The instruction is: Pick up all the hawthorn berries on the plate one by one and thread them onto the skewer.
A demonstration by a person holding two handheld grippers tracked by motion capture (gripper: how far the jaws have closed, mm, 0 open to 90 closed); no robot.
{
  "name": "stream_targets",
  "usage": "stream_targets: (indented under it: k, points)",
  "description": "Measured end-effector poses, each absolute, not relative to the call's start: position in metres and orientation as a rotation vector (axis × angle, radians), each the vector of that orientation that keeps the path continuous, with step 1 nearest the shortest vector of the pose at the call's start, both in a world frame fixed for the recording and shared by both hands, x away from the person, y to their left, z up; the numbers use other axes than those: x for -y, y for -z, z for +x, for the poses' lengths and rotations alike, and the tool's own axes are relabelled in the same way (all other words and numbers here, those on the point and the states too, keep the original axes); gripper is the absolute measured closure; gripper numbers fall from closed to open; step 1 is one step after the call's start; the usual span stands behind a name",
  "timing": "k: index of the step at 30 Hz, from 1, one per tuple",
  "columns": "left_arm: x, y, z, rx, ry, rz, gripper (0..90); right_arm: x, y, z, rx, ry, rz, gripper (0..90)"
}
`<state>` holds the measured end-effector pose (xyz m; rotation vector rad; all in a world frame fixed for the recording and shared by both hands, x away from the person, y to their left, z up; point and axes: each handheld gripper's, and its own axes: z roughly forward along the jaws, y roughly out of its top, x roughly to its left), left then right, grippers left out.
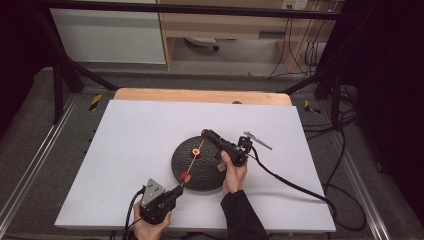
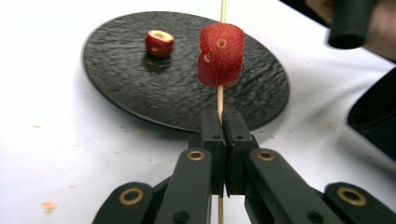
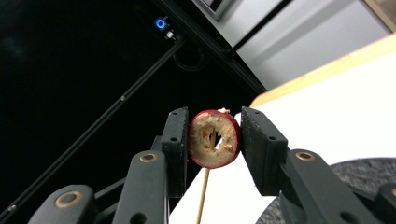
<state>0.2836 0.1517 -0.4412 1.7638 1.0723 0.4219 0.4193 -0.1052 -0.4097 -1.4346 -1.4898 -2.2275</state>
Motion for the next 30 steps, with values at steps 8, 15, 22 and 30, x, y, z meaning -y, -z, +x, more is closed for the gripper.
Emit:
stream_targets:
  k: [8,15,22,30]
  points:
    - [-0.162,0.438,0.29,-1.034,-0.486,1.849,88.3,0.113,0.404,0.423,1.569,2.062,-1.505,63.4]
    - [-0.159,0.438,0.288,-0.995,-0.417,1.861,88.7,0.114,0.407,0.424,1.577,2.079,-1.47,63.9]
    - [-0.166,0.44,0.284,-1.026,-0.358,1.829,88.8,0.116,0.407,0.426,1.567,2.182,-1.446,63.9]
    - [-0.167,0.435,0.282,-1.024,-0.292,1.706,88.8,0.112,0.418,0.427,1.529,2.212,-1.342,63.7]
